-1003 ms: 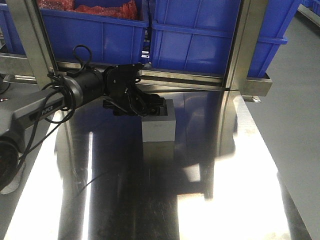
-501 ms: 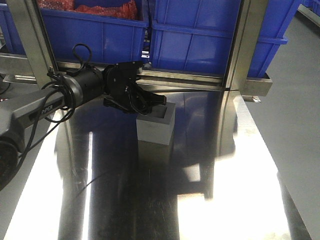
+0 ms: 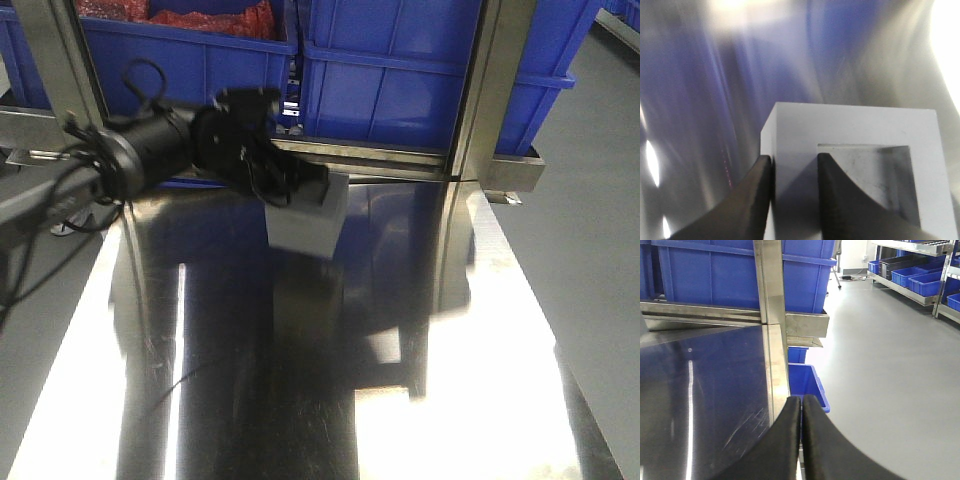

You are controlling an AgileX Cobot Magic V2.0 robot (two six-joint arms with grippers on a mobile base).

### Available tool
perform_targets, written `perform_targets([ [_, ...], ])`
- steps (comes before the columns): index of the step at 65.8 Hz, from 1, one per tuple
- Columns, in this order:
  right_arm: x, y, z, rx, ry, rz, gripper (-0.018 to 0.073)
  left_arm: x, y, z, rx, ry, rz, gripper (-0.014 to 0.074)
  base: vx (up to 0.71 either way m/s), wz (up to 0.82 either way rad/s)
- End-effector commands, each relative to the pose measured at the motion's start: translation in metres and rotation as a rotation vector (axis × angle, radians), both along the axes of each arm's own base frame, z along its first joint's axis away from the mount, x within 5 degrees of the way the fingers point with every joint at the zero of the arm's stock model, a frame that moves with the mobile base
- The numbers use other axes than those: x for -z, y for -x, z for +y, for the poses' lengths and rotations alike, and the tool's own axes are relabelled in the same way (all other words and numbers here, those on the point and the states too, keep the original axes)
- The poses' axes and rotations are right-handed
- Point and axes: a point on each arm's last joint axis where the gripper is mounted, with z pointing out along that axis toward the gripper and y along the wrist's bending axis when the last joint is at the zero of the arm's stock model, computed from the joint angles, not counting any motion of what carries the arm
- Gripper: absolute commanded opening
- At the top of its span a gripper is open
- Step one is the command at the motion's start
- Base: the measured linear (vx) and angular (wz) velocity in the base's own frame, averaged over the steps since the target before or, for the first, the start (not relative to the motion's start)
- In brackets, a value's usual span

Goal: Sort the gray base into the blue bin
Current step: 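Close the left gripper on the gray block's rim, then lift the gray block with the left gripper toward the robot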

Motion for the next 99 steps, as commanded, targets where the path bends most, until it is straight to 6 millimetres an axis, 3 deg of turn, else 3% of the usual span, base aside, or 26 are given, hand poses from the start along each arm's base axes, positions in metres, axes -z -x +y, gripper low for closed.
perform_targets([
  [1, -0.005, -0.002, 0.000, 0.001, 0.024, -0.054, -0.0005, -0.101, 0.020, 0.008, -0.002, 0.095, -0.307, -0.0008, 0.00, 0.00],
  [22, -0.005, -0.002, 0.000, 0.001, 0.024, -0.054, -0.0005, -0.195, 0.074, 0.038, -0.001, 0.083, -0.556, -0.0008, 0.00, 0.00],
  [32, -0.005, -0.002, 0.000, 0.001, 0.024, -0.054, -0.0005, -0.210, 0.113, 0.055, -0.002, 0.121, -0.640, -0.0008, 0.00, 0.00],
  [39, -0.005, -0.002, 0.000, 0.001, 0.024, -0.054, -0.0005, -0.206, 0.143, 0.068, 0.000, 0.134, -0.674, -0.0008, 0.00, 0.00],
  [46, -0.005, -0.002, 0.000, 0.001, 0.024, -0.054, -0.0005, -0.208, 0.186, 0.088, 0.002, 0.141, -0.739, -0.0007, 0.00, 0.00],
  [66, -0.005, -0.002, 0.000, 0.001, 0.024, -0.054, -0.0005, -0.192, 0.297, 0.138, -0.004, 0.183, -0.848, -0.0007, 0.00, 0.00],
  [75, -0.005, -0.002, 0.000, 0.001, 0.024, -0.054, -0.0005, -0.181, 0.336, 0.156, -0.009, 0.207, -0.903, -0.0007, 0.00, 0.00],
  [84, -0.005, -0.002, 0.000, 0.001, 0.024, -0.054, -0.0005, -0.172, 0.363, 0.168, -0.015, 0.227, -0.943, -0.0007, 0.00, 0.00],
  [99, -0.005, -0.002, 0.000, 0.001, 0.024, -0.054, -0.0005, -0.156, 0.383, 0.177, -0.018, 0.227, -0.940, -0.0007, 0.00, 0.00],
])
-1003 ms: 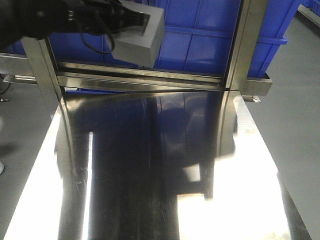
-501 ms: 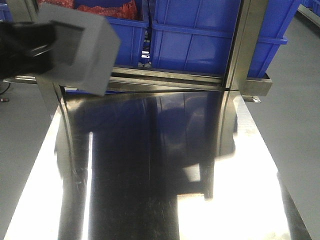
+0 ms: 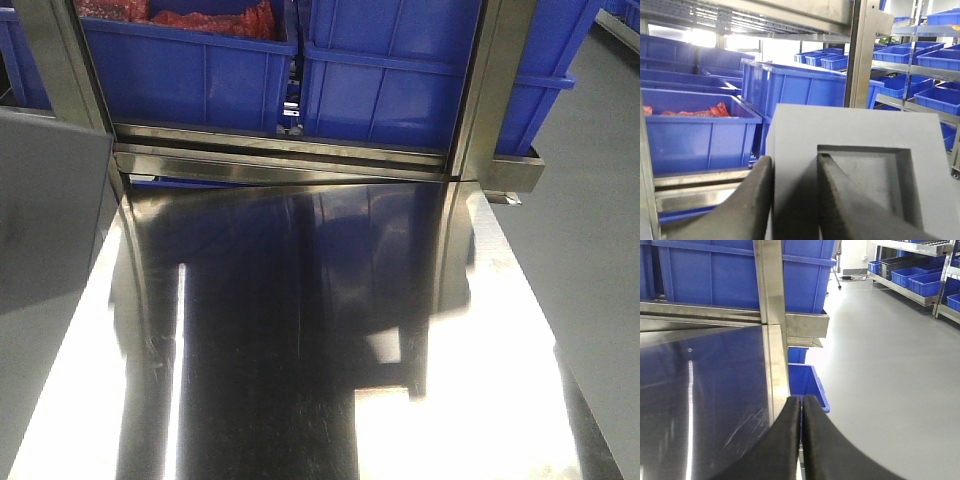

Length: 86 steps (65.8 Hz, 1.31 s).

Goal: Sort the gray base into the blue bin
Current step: 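Lift the gray block with the left gripper toward the robot, then drive the base away from the table holding the block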

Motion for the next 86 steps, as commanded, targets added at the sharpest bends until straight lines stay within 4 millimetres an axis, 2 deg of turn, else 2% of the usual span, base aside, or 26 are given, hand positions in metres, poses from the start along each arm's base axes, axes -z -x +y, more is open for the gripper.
perform_targets([
  [1, -0.0050, -0.0017, -0.0004, 0.001, 0.024, -0.054, -0.0005, -0.0141, 0.0099, 0.0031, 0.015, 0.065, -0.124, -0.0007, 0.00, 0.00],
  [86, -0.0050, -0.0017, -0.0004, 0.001, 0.024, -0.054, -0.0005, -0.0144, 0.0143, 0.0051, 0.015, 0.072, -0.141, -0.0007, 0.00, 0.00],
])
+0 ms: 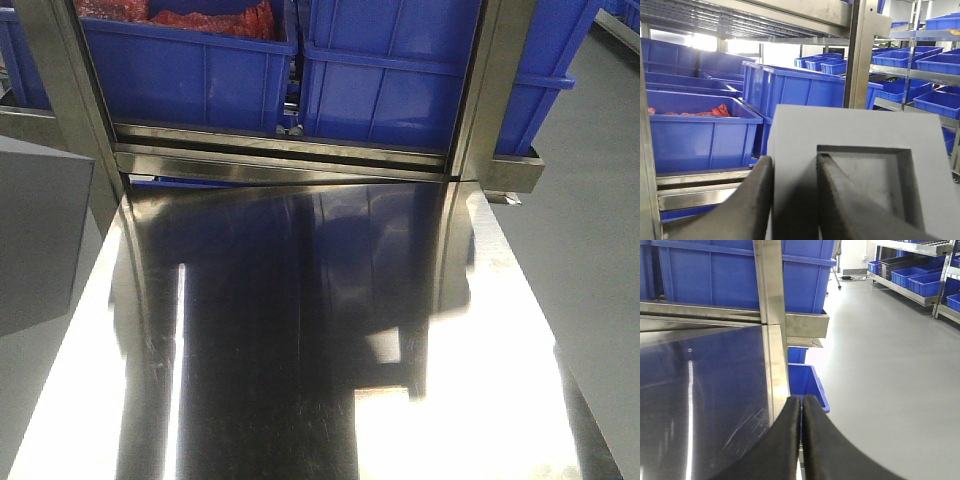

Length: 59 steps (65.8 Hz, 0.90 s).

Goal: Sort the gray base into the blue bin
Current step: 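Drive the base away from the table holding the block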

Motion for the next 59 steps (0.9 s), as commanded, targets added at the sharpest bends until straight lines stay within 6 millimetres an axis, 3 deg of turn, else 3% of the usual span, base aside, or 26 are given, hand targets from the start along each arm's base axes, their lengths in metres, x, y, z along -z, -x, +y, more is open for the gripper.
perform_targets([
  [1, -0.0050, -0.0017, -0.0004, 0.001, 0.024, -0.054, -0.0005, -0.0186, 0.0034, 0.0002, 0.016, 0.061, -0.118, -0.0007, 0.00, 0.00],
  [59, -0.0050, -0.0017, -0.0004, 0.001, 0.024, -0.054, -0.0005, -0.0185, 0.0029, 0.0000, 0.016, 0.061, -0.117, -0.0006, 0.00, 0.00],
])
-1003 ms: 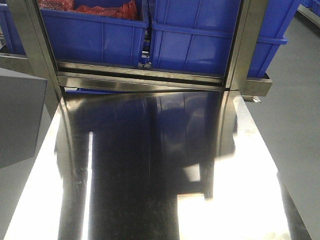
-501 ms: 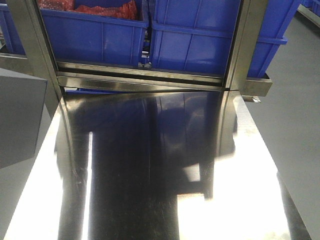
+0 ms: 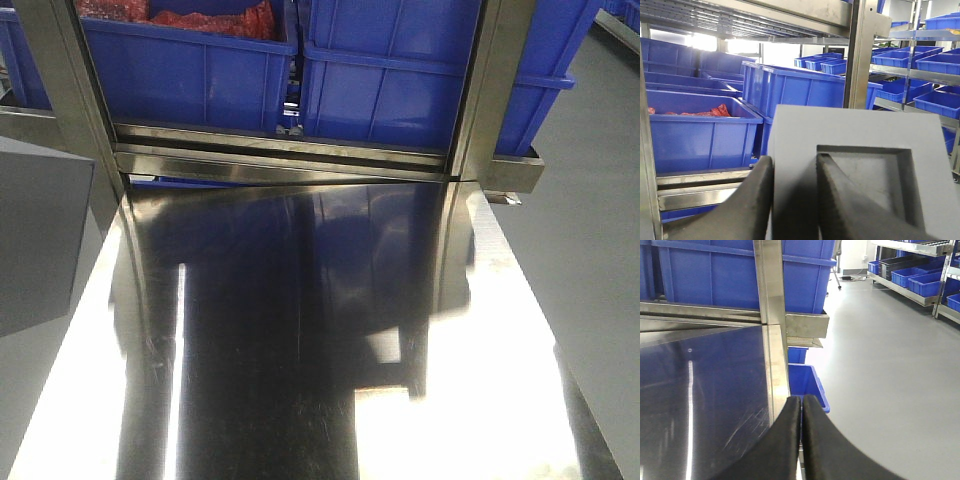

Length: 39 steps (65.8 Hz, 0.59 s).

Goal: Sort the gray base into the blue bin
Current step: 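Drive the base away from the table holding the block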

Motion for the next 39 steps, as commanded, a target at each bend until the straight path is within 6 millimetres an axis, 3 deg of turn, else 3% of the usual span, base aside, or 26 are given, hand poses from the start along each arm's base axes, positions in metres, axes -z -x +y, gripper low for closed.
perform_targets([
  [1, -0.0050, -0.0017, -0.0004, 0.001, 0.024, -0.054, -0.0005, -0.0185, 0.0029, 0.0000, 0.016, 0.061, -0.117, -0.0006, 0.00, 0.00],
  [22, -0.0050, -0.0017, -0.0004, 0.001, 0.024, -0.054, -0.0005, -0.0185, 0.0029, 0.0000, 0.016, 0.061, -0.117, -0.0006, -0.01, -0.07],
  [39, -0.0050, -0.0017, -0.0004, 0.001, 0.024, -0.054, -0.0005, -0.0185, 0.0029, 0.0000, 0.016, 0.061, -0.117, -0.0006, -0.12, -0.53],
])
